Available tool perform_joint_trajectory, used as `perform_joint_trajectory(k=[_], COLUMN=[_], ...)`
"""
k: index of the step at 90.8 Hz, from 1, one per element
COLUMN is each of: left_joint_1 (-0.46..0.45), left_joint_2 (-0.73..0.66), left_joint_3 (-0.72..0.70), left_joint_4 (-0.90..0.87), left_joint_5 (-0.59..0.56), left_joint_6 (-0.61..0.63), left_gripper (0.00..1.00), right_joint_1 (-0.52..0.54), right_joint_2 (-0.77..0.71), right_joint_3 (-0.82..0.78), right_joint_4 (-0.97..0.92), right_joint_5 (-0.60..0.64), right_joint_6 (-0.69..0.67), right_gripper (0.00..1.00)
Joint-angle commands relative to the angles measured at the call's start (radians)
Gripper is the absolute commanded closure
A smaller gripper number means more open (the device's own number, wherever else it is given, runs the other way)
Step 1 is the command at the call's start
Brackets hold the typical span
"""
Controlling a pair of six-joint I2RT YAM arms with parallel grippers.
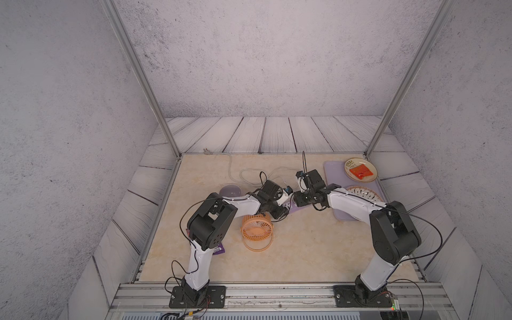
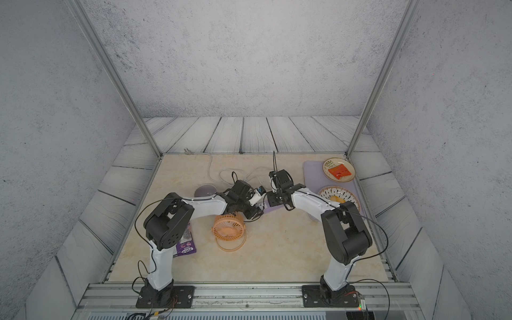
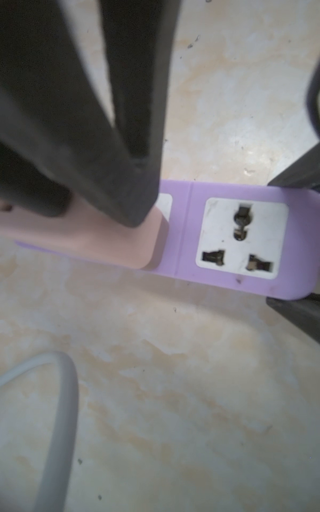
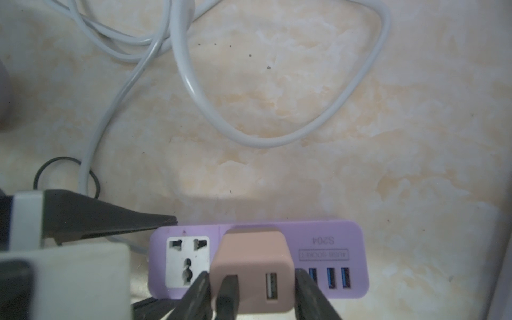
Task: Unplug the desk fan from the power strip
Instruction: Remove the plug from the socket.
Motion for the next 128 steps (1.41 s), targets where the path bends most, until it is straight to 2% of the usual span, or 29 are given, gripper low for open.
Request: perform_joint_trajectory(k=[1,22,31,42,80,114,128], left_joint_1=[-0.041,-0.041,-0.041,-0.041,-0.042,-0.046,-0.047], left_joint_2=[0.001,0.003,0.005,0.006,0.011,0.012,0.008], left_joint_3=[-0.003,-0.004,-0.004,-0.003,-0.002,-0.002,-0.002], left_joint_4=[-0.067,-0.066,-0.065,-0.065,-0.066,-0.067,-0.068], left_joint_5=[0.043,0.043,0.042,0.041,0.044,0.046,0.044], left_joint_6=[0.059,0.06,0.06,0.06,0.06,0.062,0.063], left_gripper=[1.0,1.0,1.0,1.0,1.0,1.0,1.0], right_joint_1=[0.017,0.019,0.018,0.022,0.051,0.06,0.057], right_joint_2=[0.015,0.008,0.0,-0.007,0.012,0.039,0.018], right_joint_3=[0.016,0.0,-0.018,-0.022,0.082,0.104,0.06], right_joint_4=[0.139,0.172,0.19,0.187,0.027,0.029,0.078], right_joint_5=[-0.005,-0.046,-0.064,-0.069,-0.021,-0.014,0.013], right_joint_6=[0.019,0.016,0.017,0.004,-0.019,-0.01,-0.002], right_gripper=[0.48,0.5,0.57,0.59,0.61,0.61,0.52])
